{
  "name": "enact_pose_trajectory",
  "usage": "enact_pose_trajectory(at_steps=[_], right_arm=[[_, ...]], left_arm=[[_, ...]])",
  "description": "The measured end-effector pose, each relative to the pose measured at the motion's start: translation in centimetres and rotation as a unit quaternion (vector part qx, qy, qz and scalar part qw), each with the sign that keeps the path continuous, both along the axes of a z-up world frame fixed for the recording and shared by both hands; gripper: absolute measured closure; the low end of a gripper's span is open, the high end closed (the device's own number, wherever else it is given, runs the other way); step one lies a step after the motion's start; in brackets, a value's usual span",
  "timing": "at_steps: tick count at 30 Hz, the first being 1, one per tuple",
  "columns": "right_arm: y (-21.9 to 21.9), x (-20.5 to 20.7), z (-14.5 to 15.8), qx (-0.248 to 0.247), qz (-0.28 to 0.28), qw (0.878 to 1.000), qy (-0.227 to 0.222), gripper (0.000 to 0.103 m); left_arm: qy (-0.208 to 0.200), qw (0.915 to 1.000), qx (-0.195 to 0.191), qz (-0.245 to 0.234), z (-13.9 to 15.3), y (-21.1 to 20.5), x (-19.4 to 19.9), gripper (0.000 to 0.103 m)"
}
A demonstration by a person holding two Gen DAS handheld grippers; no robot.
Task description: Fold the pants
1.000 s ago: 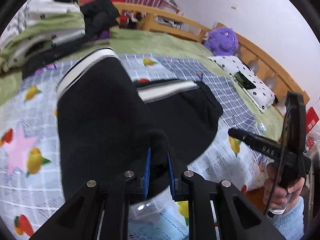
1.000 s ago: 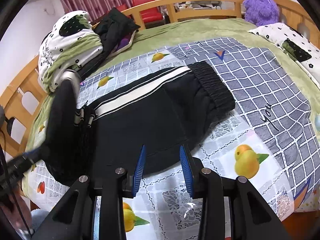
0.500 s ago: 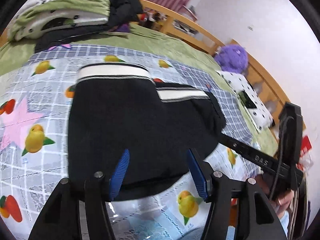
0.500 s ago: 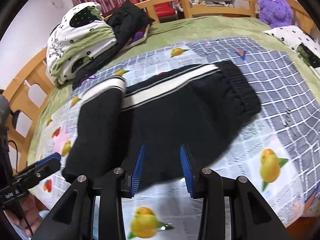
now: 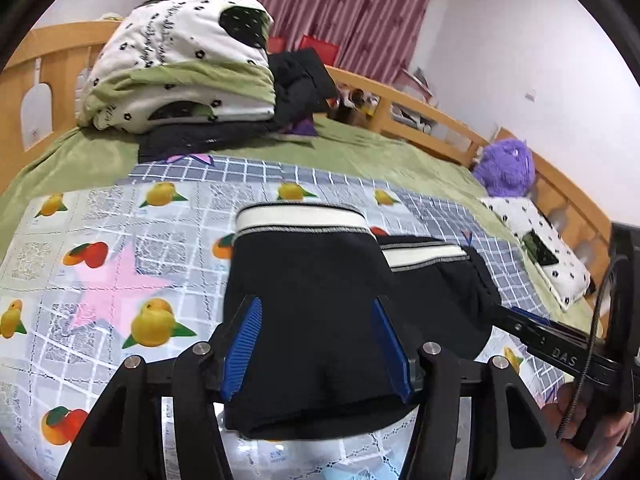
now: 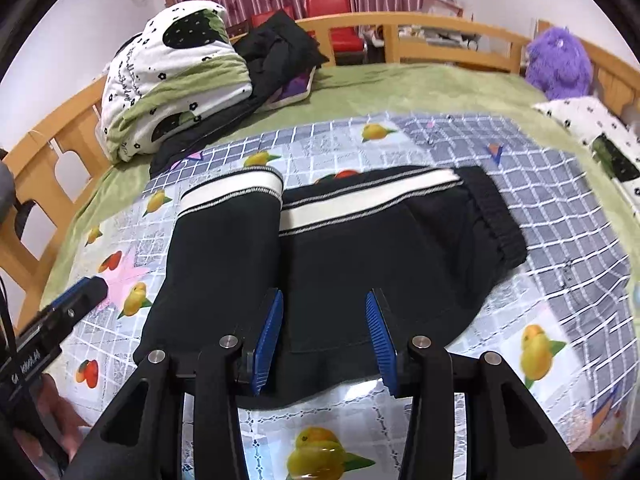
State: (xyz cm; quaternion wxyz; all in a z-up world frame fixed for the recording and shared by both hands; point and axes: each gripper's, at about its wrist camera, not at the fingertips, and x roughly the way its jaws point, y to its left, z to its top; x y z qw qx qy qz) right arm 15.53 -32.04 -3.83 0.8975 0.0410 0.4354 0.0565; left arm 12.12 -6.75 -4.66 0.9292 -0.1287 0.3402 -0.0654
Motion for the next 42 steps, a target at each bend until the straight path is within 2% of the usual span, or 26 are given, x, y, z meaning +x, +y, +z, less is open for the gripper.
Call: enact_pose_trajectory(at_steps=[5,12,21,24,33,37,42], right_arm=[[-1.3,-1.0,1.0,0.002,-0.027,1.0,-0.015,0.06],[-2.7,-1.7,1.1,0.011,-0.047,0.999,0.016,0.06],[-2.4,-2.5,1.5,0.029,-0.036,0.999,0.019,0.06],[-1.9,-2.3,1.4,0.024,-0.031,0.999,0.021,0.053],[-0.6,-0.5,0.1,0.039,-0.009,0.999,0.037,0.052],[0.5,0.8,-1.0,0.026,0.014,0.998,0.049,0.052],[0.9,2.4,-2.2,0.035,0.029,0.997,0.056,0.052]], left_arm=[[-0.003,0.9998,-0.012,0.018,0.1,1.6,-0.1,0.049],[0.007,0.9995,-0.024,0.017,-0.2,2.6,0.2,0.049],[0.016,0.9991,-0.028,0.027,-0.3,3.4,0.2,0.049],[0.013,0.9989,-0.031,0.032,-0.2,3.8,0.1,0.049],[0.013,0.9974,-0.049,0.05,-0.4,5.2,0.2,0.049],[0.008,0.9967,-0.046,0.066,-0.4,5.7,0.2,0.049],[0.01,0.9953,-0.046,0.085,-0.5,6.7,0.3,0.049]])
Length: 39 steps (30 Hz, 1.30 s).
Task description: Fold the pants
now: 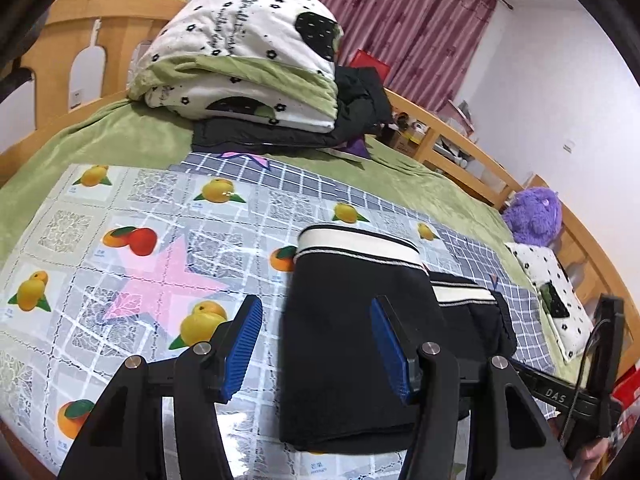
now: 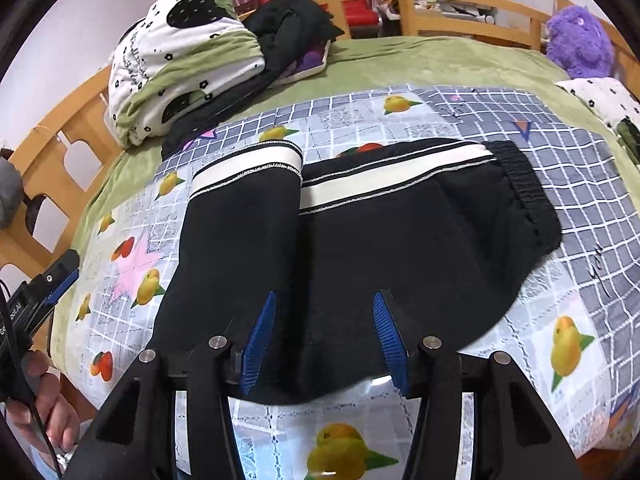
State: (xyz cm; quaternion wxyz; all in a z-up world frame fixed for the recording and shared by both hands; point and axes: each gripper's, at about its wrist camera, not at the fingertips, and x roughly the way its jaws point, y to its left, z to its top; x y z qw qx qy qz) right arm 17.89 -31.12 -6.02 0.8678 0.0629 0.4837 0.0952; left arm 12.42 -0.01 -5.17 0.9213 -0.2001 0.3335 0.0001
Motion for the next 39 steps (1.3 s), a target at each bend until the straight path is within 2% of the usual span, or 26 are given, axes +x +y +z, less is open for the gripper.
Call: enact_pose_trajectory(at_steps=[7,10,11,12,13,14,16,19,22,27,30,33,36,37,39], right_arm=[[1.5,3.4,-2.9,0.053,0.039,0.997,0.026,0.05],[3.0,5.8,-5.2,0.073,0.054,0.994,0.055,0.051],[3.6,6.8,-6.2,0.085,0.06,0.992,0.071,0.054],[3.9,7.3,-6.7,0.099,0.067,0.989,0.085,0.076],[4.4,7.8,-7.2,0.121,0.086,0.984,0.103,0.09],[4.9,8.2,-7.2,0.129,0.103,0.98,0.109,0.092],[4.5,8.0,-5.1,0.135,0.123,0.981,0.067,0.094],[2.7,7.6,-1.2,0.14,0.14,0.98,0.018,0.094],[-0.1,7.4,1.9,0.096,0.14,0.985,-0.019,0.094],[-7.2,8.1,4.3,0.031,0.104,0.993,-0.042,0.094],[-11.8,9.3,3.3,-0.001,0.07,0.997,-0.034,0.094],[-15.9,10.7,-0.9,-0.025,0.027,0.999,-0.005,0.09],[-18.5,11.7,-5.4,-0.023,-0.013,0.999,0.044,0.071],[-19.6,11.2,-5.9,-0.008,-0.023,0.999,0.039,0.066],[-20.8,9.7,-5.6,0.02,-0.044,0.999,0.019,0.063]], left_arm=[[0.02,0.9989,-0.032,0.028,-1.1,2.2,0.5,0.049],[0.029,0.9989,-0.025,0.029,-1.4,2.0,0.9,0.049],[0.031,0.999,-0.018,0.028,-1.4,1.9,1.0,0.049],[0.033,0.9991,-0.008,0.026,-1.4,1.5,1.2,0.049],[0.033,0.9991,-0.003,0.024,-1.4,1.3,1.2,0.049],[0.034,0.9992,0.002,0.022,-1.5,1.1,1.3,0.049],[0.034,0.9991,0.013,0.023,-1.4,0.8,1.2,0.049],[0.033,0.999,0.019,0.024,-1.2,0.7,1.3,0.049],[0.041,0.9985,0.035,0.007,-1.2,0.4,1.8,0.049],[0.052,0.9963,0.065,-0.021,-0.9,0.1,4.1,0.049],[0.052,0.9955,0.06,-0.051,-0.4,-0.9,5.6,0.049],[0.057,0.9916,0.059,-0.1,-0.7,-3.1,7.1,0.049],[0.081,0.9848,0.042,-0.147,-2.2,-5.4,8.6,0.049],[0.091,0.9817,0.03,-0.164,-3.0,-6.2,9.1,0.049],[0.104,0.9771,0.021,-0.185,-4.2,-7.3,9.7,0.048]])
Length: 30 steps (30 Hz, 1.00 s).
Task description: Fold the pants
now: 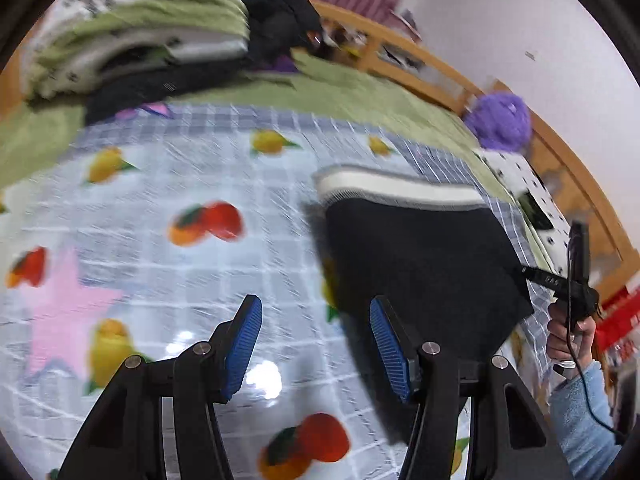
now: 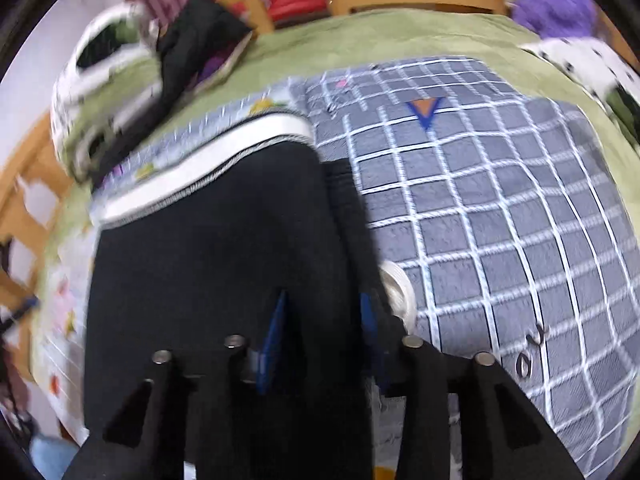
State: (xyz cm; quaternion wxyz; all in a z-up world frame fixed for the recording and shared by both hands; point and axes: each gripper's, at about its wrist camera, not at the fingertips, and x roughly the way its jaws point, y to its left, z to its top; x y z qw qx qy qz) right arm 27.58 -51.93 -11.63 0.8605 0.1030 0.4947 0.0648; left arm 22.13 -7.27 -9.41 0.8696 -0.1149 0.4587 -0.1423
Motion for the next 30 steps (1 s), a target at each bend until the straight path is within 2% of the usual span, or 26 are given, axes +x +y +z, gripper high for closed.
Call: enact_pose_trajectory(at_steps=[3,6,10,12,14,15,16,18,19,21,22,25,30], right_arm=[[-0.6,-2.2,0.3,-0.001,-0.014,1.0,-0.007,0.059],[-0.6,-3.7,-0.4,0.007,-0.005,1.0,-0.003,0.054],[-0.6,-3.4,-2.2,0.009,-0.018,1.0,0.001,0.048],[-1.1,-3.1,-3.0,0.036,-0.023,0.999,0.004,0.046],[-1.1,-3.1,-3.6,0.039,-0.019,0.999,-0.005,0.051],[-0.9,-3.4,-3.5,0.033,-0.014,0.999,-0.013,0.06],[-0.7,-3.7,-3.5,0.032,-0.01,0.999,-0.019,0.066],[-0.3,-4.1,-3.0,0.025,-0.013,0.999,-0.022,0.075],[-0.1,-4.3,-2.7,0.028,-0.018,0.999,-0.021,0.078],[0.5,-4.6,-1.8,0.038,-0.024,0.999,-0.019,0.09],[1.2,-4.8,-1.1,0.048,-0.016,0.998,-0.023,0.09],[5.1,-5.7,0.7,0.048,0.019,0.998,-0.034,0.09],[13.3,-6.6,1.4,0.11,0.106,0.988,-0.03,0.09]], left_arm=[[0.026,0.9992,-0.015,-0.028,-2.5,-2.1,1.7,0.046],[0.06,0.9955,-0.034,-0.065,-4.9,-4.3,3.7,0.046],[0.083,0.9896,-0.05,-0.105,-7.6,-7.1,5.5,0.046],[0.084,0.9887,-0.063,-0.107,-8.5,-8.0,5.9,0.046],[0.087,0.9874,-0.087,-0.1,-9.4,-8.4,6.3,0.05],[0.086,0.9879,-0.088,-0.094,-9.4,-8.5,6.4,0.059],[0.076,0.9889,-0.086,-0.095,-9.0,-8.6,6.4,0.074],[0.063,0.9886,-0.086,-0.107,-7.8,-8.5,6.5,0.083],[0.063,0.9873,-0.098,-0.108,-7.0,-7.9,6.5,0.085],[0.059,0.9839,-0.129,-0.108,-5.4,-6.3,6.4,0.086],[0.049,0.9843,-0.133,-0.105,-4.3,-5.1,6.0,0.086],[0.023,0.9904,-0.109,-0.081,-1.7,-0.7,4.7,0.086],[0.028,0.996,-0.081,-0.027,-0.3,7.8,2.8,0.086]])
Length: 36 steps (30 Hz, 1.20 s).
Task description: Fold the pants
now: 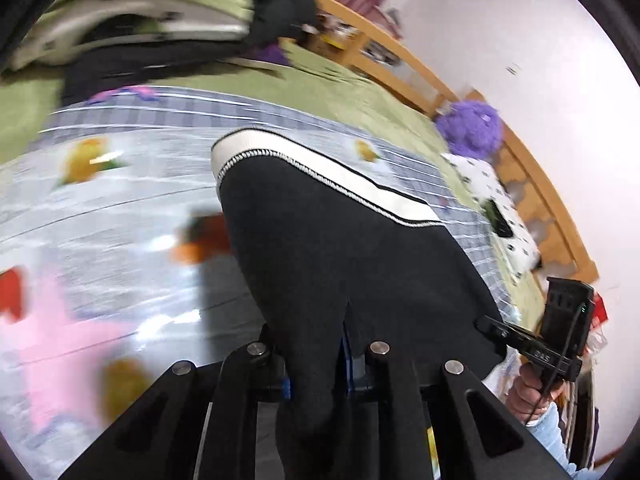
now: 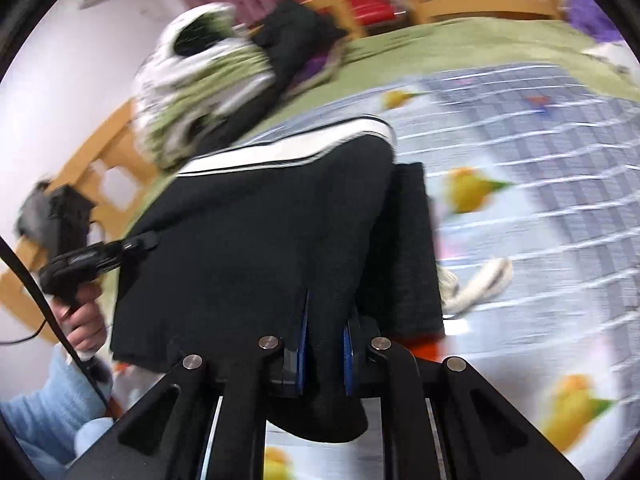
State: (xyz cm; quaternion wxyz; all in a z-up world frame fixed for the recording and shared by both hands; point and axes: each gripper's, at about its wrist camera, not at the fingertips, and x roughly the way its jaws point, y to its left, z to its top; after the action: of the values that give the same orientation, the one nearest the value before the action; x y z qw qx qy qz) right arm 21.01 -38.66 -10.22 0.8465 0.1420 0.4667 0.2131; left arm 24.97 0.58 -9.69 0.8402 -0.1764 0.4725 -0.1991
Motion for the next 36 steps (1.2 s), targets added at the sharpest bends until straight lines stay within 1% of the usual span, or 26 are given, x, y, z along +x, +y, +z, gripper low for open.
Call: enact_pose_trajectory(at_steps=[1,3,4,6,7,8,9,10,12,13,14,16,17,18,19,20,21,22,23,25,26,28,29,32,34,36], right_arm=[[1.9,0.1,-0.3,0.011,0.022,1.0,0.004,0.09],[4.5,0.4,-1.3,0.015,0.047,0.999,0.012,0.09],[5.6,0.8,-2.1,0.008,0.054,0.998,0.019,0.089],[6.9,1.5,-3.8,-0.021,0.051,0.998,0.024,0.089],[6.9,1.5,-4.4,-0.033,0.05,0.998,0.021,0.089],[6.5,1.3,-4.9,-0.032,0.046,0.998,0.023,0.089],[6.0,1.2,-5.2,-0.019,0.04,0.999,0.03,0.089],[5.5,1.0,-5.3,-0.011,0.036,0.998,0.041,0.085],[5.1,0.6,-4.6,-0.03,0.03,0.998,0.049,0.08],[5.2,0.5,-4.0,-0.038,0.033,0.998,0.044,0.079],[5.2,0.4,-3.0,-0.045,0.034,0.998,0.029,0.078],[4.8,0.3,-1.6,-0.051,0.021,0.998,0.002,0.065],[4.8,0.6,-1.2,-0.048,0.009,0.999,-0.01,0.065],[4.6,0.9,-1.3,-0.044,0.001,0.999,-0.012,0.066],[4.8,1.3,-1.7,-0.045,-0.004,0.999,-0.006,0.085],[5.3,1.9,-2.6,-0.056,-0.003,0.998,0.007,0.093],[5.9,2.3,-3.7,-0.075,-0.004,0.997,0.017,0.092],[6.0,2.0,-4.0,-0.081,-0.013,0.997,0.009,0.092],[6.1,1.8,-3.7,-0.077,-0.02,0.997,0.002,0.092],[5.6,1.4,-3.2,-0.06,-0.031,0.998,0.007,0.091],[5.3,1.2,-3.0,-0.051,-0.037,0.998,0.012,0.089],[5.3,0.7,-2.7,-0.043,-0.035,0.998,0.019,0.082],[5.2,0.3,-2.6,-0.041,-0.035,0.998,0.021,0.081],[4.8,-1.5,-2.3,-0.036,-0.03,0.999,0.021,0.076],[4.8,-2.2,-2.4,-0.036,-0.026,0.999,0.024,0.074],[4.4,-2.7,-2.7,-0.027,-0.024,0.999,0.03,0.073]], left_arm=[[0.006,0.9998,0.016,0.012,-0.3,1.5,-0.4,0.086],[0.017,0.9987,0.041,0.026,-1.5,3.0,-0.9,0.08],[0.034,0.9973,0.055,0.036,-2.8,3.6,-1.1,0.076],[0.055,0.9949,0.068,0.05,-4.5,4.1,-1.7,0.075],[0.057,0.9941,0.073,0.056,-5.0,4.4,-2.2,0.075],[0.054,0.9939,0.077,0.058,-5.0,4.2,-2.8,0.072],[0.047,0.9942,0.08,0.055,-4.9,4.1,-3.4,0.07],[0.038,0.9948,0.082,0.047,-4.7,4.0,-4.1,0.066],[0.017,0.9944,0.098,0.035,-4.0,3.9,-5.8,0.056],[0.002,0.9936,0.108,0.033,-3.6,4.4,-7.0,0.049],[-0.008,0.9928,0.115,0.033,-3.5,4.6,-7.9,0.046],[-0.02,0.9908,0.13,0.031,-3.3,5.2,-10.0,0.046],[-0.021,0.9908,0.131,0.026,-3.2,5.2,-10.6,0.046],[-0.022,0.9913,0.128,0.02,-3.1,5.2,-11.2,0.046],[-0.026,0.9922,0.121,0.014,-3.0,5.3,-12.2,0.047],[-0.031,0.9927,0.116,0.009,-2.9,5.4,-13.0,0.048],[-0.033,0.9932,0.112,0.003,-2.8,5.5,-13.7,0.048],[-0.034,0.9935,0.109,-0.007,-2.8,5.4,-14.5,0.048],[-0.035,0.9935,0.107,-0.014,-2.8,5.3,-15.1,0.048],[-0.04,0.9927,0.108,-0.034,-3.0,4.5,-16.4,0.048],[-0.039,0.9916,0.114,-0.046,-3.2,3.8,-16.8,0.048],[-0.04,0.9877,0.133,-0.071,-3.8,2.2,-17.6,0.048],[-0.044,0.9851,0.143,-0.084,-4.1,1.5,-18.0,0.048],[-0.053,0.9749,0.193,-0.097,-5.1,-0.2,-18.4,0.048],[-0.051,0.9701,0.211,-0.108,-5.8,-0.7,-18.3,0.048],[-0.055,0.9646,0.234,-0.109,-6.2,-1.0,-18.3,0.048]])
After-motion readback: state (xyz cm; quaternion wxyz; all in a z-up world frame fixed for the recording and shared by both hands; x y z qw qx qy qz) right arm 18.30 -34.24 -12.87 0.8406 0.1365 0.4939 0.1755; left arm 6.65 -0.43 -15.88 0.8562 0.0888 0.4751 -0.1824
